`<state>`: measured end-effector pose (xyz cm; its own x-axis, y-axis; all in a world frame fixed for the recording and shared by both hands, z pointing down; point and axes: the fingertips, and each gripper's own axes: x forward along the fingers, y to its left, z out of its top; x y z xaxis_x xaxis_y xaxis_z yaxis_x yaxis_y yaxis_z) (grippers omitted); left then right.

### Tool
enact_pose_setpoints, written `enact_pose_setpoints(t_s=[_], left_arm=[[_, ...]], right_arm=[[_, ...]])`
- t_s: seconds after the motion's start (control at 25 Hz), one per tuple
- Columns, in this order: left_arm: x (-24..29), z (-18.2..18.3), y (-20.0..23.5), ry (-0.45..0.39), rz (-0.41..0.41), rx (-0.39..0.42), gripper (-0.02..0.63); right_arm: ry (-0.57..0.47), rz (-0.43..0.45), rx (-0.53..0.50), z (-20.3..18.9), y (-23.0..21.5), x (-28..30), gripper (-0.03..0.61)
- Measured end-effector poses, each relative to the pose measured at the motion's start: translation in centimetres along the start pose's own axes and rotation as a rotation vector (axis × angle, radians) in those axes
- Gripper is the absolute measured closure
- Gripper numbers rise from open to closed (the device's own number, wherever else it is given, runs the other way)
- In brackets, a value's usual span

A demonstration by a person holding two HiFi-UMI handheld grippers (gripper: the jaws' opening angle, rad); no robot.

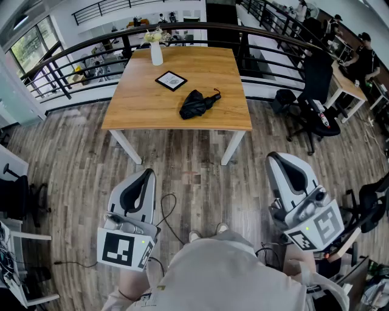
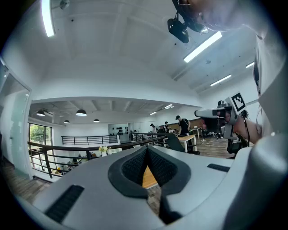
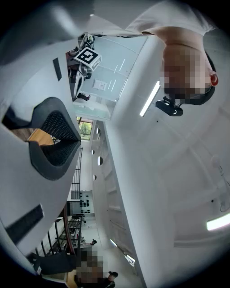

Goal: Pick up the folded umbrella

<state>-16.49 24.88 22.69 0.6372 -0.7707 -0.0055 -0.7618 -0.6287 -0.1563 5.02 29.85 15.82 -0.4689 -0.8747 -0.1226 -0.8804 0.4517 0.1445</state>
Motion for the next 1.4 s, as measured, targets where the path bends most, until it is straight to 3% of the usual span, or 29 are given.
enact_pose_setpoints(t_s=[0.56, 0.84, 0.88, 0.96, 1.4], left_arm=[[-1.7, -0.6, 1.5, -0.010, 0.022, -0.023, 0.598], [-2.6, -1.0, 2.5, -0.014, 0.023, -0.035, 0.598], [-2.7, -1.0, 2.4, -0.015, 0.022, -0.040, 0.598], [-2.9, -1.0, 2.3, -0.016, 0.020, -0.043, 0.598], [-1.9, -2.0, 1.8, 0.018, 0.014, -0.051, 0.598]], right_arm=[[0.055, 0.099, -0.051, -0.8, 2.8, 0.8, 0.551], [0.028, 0.069, -0.054, -0.4, 3.5, 1.3, 0.544], [0.020, 0.068, -0.059, -0.1, 3.7, 1.2, 0.496], [0.018, 0.072, -0.084, 0.3, 4.0, 1.1, 0.248], [0.059, 0.083, -0.093, -1.8, 2.7, 2.1, 0.241]])
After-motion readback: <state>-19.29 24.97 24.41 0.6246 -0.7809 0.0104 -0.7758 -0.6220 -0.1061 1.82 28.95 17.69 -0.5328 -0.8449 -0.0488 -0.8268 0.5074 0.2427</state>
